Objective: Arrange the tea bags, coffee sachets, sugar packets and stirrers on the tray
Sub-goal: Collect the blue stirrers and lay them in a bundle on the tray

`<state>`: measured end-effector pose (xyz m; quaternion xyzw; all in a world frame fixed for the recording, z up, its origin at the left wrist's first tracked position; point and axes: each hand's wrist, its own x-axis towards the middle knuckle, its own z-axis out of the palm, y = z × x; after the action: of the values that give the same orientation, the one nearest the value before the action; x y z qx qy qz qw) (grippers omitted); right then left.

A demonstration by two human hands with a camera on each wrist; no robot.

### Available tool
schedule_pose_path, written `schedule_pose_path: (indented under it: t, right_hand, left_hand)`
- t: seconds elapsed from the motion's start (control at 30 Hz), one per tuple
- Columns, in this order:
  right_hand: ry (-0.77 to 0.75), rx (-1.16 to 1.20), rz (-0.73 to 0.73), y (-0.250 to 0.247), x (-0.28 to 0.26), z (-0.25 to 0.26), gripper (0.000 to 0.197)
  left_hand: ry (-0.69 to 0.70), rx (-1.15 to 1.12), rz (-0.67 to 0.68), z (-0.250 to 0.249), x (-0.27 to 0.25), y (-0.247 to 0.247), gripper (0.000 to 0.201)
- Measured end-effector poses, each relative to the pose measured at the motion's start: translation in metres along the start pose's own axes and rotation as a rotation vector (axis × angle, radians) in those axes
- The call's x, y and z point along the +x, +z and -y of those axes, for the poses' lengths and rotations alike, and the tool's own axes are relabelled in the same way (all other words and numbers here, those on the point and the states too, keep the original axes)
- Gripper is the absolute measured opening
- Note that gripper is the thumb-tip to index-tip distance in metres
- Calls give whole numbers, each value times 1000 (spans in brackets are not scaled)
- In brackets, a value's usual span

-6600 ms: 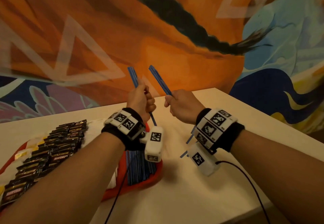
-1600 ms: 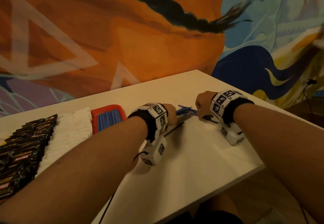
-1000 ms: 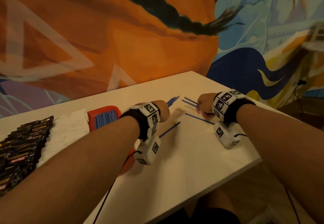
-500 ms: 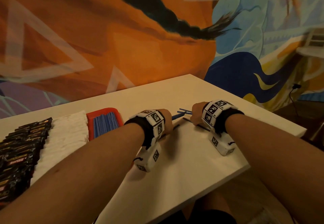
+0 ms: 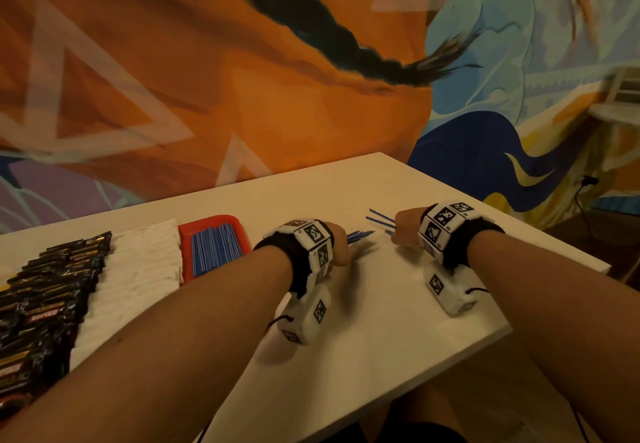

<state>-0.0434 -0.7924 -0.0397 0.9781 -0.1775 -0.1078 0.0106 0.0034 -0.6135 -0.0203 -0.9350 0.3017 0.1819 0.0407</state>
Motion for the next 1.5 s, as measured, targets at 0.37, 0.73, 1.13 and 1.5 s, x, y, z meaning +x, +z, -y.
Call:
schedule_pose_path:
  t: [0.37, 0.73, 1.13, 1.5]
  right_hand:
    - [-37, 1064, -60, -50, -30, 51, 23]
    - [-445, 1118, -326, -80, -43, 172, 27]
    - [-700, 980, -565, -90, -72, 274, 12]
    - [-797, 1207, -458, -69, -58, 285, 22]
  left_hand:
    - [-64, -1225, -135, 48, -47, -31, 12]
    - [38, -1681, -687, 127, -85, -30, 47]
    - [17, -1832, -986, 176, -100, -26, 49]
    - [49, -1874, -1156, 209, -101, -30, 49]
